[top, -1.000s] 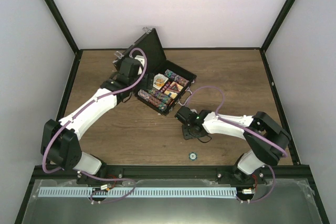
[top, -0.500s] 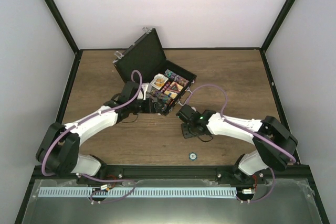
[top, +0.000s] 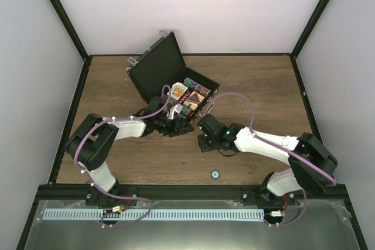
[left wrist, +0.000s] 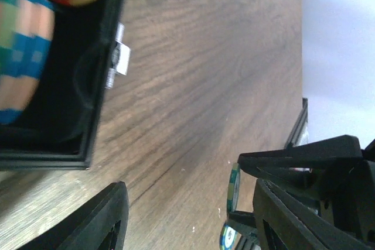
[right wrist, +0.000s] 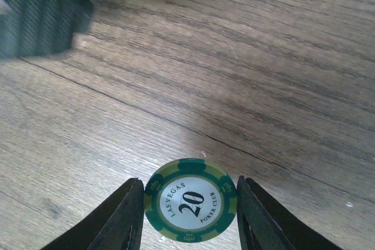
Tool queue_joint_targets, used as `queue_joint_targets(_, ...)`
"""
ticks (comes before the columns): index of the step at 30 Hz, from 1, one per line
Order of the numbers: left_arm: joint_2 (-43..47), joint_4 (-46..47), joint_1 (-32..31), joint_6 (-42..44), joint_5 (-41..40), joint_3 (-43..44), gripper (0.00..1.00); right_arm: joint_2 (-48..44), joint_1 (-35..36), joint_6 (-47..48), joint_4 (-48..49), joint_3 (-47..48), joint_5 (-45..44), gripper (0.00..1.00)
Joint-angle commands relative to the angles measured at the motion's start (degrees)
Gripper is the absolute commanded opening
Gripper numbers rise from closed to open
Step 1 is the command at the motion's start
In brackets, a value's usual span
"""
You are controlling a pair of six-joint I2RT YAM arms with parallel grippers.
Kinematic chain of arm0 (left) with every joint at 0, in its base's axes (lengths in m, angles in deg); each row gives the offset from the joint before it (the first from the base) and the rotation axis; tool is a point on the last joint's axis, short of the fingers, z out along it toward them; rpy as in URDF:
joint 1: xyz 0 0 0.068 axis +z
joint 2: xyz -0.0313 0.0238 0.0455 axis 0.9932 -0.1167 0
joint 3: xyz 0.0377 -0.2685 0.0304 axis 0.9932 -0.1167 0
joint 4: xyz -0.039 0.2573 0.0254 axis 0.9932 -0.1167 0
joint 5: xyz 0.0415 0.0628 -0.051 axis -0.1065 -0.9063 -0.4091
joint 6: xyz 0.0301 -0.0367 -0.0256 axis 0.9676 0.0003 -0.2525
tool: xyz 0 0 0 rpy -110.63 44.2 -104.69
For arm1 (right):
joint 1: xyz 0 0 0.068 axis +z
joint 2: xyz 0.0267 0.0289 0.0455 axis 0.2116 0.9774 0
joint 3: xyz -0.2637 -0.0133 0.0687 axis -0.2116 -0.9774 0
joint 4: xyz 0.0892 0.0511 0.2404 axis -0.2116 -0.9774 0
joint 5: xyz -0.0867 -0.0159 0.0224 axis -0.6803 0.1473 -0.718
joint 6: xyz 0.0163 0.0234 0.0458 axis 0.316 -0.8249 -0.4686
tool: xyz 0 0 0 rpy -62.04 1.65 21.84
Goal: Pack up texas hold em set
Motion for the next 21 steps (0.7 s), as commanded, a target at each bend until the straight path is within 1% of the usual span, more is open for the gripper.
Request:
queue_joint_targets(1,-3.49,4.99,-1.12,-0.99,7.82,2.49,0.60,-1.03,0.49,1.67,3.35,-0.40,1.49,0.44)
queue_joint_targets(6,-7.48,5.86,-2.27,-1.02,11.51,4.09,0.56,-1.01,0.57,2.43,4.44,-0.05,2.19,0.44)
queue_joint_targets(8,-8.40,6.65,-2.77,-2.35,12.40,4.32,0.55,-0.99,0.57,2.56,4.76,-0.07,2.33,0.44)
queue_joint_targets(14,-10.71,7.09,-4.11,-2.87,14.75,5.66,0.51,-1.02,0.57,2.68,5.03,-0.13,2.50,0.44)
queue_joint_targets(16,-11.23,7.09,-4.57,-2.89,14.95,5.88,0.49,-1.13,0.57,2.67,5.03,-0.13,2.41,0.44)
queue_joint_targets(21,-11.85,7.63,-5.44,-3.14,15.63,5.85,0.37,-1.10,0.57,2.74,5.21,-0.21,2.29,0.44)
